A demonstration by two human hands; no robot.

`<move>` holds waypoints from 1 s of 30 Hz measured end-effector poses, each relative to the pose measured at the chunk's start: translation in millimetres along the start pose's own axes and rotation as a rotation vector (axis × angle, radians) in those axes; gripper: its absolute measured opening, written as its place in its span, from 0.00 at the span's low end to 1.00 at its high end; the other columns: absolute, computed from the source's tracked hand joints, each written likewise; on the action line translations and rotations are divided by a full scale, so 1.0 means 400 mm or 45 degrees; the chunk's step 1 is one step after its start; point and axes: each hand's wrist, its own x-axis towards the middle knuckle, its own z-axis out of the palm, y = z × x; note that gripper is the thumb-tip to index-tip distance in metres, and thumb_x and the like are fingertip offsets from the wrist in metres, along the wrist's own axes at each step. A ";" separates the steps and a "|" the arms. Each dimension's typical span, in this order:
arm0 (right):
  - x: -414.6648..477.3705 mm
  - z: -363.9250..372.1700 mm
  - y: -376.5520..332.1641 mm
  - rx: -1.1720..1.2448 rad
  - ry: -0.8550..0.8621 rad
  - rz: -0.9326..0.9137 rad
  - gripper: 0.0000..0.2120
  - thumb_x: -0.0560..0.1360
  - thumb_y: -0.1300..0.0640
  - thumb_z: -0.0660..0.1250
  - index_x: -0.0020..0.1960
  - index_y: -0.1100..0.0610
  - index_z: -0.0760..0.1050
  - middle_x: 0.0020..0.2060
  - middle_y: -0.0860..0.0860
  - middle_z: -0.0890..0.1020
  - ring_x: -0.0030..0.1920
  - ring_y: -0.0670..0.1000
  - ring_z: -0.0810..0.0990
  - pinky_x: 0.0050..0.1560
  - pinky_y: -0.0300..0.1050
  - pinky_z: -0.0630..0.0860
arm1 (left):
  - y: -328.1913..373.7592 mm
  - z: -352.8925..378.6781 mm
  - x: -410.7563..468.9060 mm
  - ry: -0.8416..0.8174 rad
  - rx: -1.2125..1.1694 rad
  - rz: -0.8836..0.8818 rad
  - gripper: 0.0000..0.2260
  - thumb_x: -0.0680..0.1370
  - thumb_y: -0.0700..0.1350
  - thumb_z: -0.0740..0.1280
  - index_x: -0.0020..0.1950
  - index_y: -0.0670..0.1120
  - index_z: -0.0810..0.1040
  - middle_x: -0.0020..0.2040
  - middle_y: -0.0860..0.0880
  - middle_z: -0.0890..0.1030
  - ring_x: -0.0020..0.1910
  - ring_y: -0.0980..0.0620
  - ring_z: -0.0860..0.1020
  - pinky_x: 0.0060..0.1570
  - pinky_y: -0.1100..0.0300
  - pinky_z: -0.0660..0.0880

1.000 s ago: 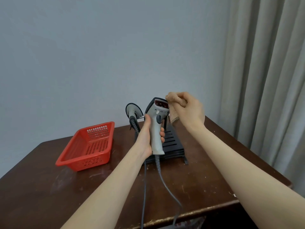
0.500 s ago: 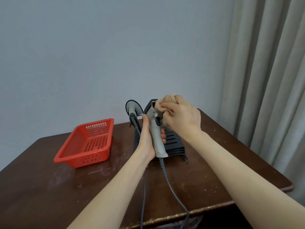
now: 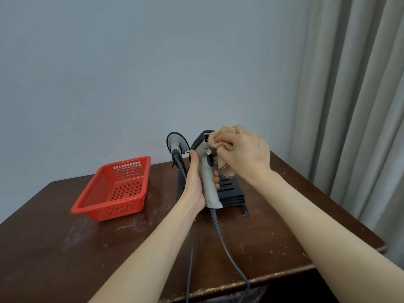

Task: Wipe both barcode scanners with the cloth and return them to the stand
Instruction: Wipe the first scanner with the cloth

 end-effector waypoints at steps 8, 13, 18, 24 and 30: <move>0.010 -0.006 -0.012 0.071 0.006 0.057 0.09 0.73 0.54 0.63 0.47 0.46 0.82 0.39 0.44 0.73 0.45 0.50 0.74 0.41 0.44 0.67 | -0.001 0.015 -0.005 -0.021 0.062 0.015 0.31 0.67 0.72 0.58 0.41 0.43 0.79 0.29 0.47 0.75 0.24 0.53 0.72 0.23 0.62 0.70; 0.002 -0.002 -0.008 0.187 -0.013 0.042 0.11 0.73 0.50 0.64 0.53 0.41 0.81 0.46 0.46 0.80 0.51 0.50 0.77 0.48 0.48 0.74 | 0.008 0.015 -0.006 0.038 0.095 0.053 0.31 0.69 0.72 0.58 0.48 0.45 0.81 0.34 0.47 0.79 0.30 0.51 0.76 0.26 0.60 0.72; 0.038 -0.002 0.078 -0.324 0.038 0.248 0.11 0.75 0.47 0.61 0.48 0.47 0.81 0.54 0.51 0.76 0.56 0.57 0.71 0.51 0.49 0.66 | 0.010 -0.009 -0.007 -0.025 -0.043 -0.044 0.33 0.63 0.73 0.60 0.45 0.43 0.78 0.29 0.48 0.72 0.23 0.54 0.70 0.22 0.65 0.69; 0.024 -0.010 0.075 -0.034 0.135 0.224 0.10 0.75 0.51 0.61 0.50 0.55 0.78 0.54 0.52 0.79 0.52 0.58 0.76 0.46 0.48 0.70 | 0.017 -0.002 -0.007 -0.041 -0.029 -0.035 0.33 0.63 0.73 0.60 0.44 0.43 0.78 0.28 0.48 0.73 0.23 0.54 0.70 0.23 0.64 0.69; 0.009 0.010 0.046 -0.065 0.332 0.023 0.09 0.75 0.49 0.66 0.45 0.54 0.81 0.42 0.50 0.76 0.41 0.54 0.76 0.34 0.43 0.68 | 0.015 0.014 -0.008 -0.054 0.021 -0.060 0.32 0.69 0.72 0.56 0.39 0.44 0.78 0.28 0.47 0.73 0.24 0.54 0.71 0.23 0.64 0.69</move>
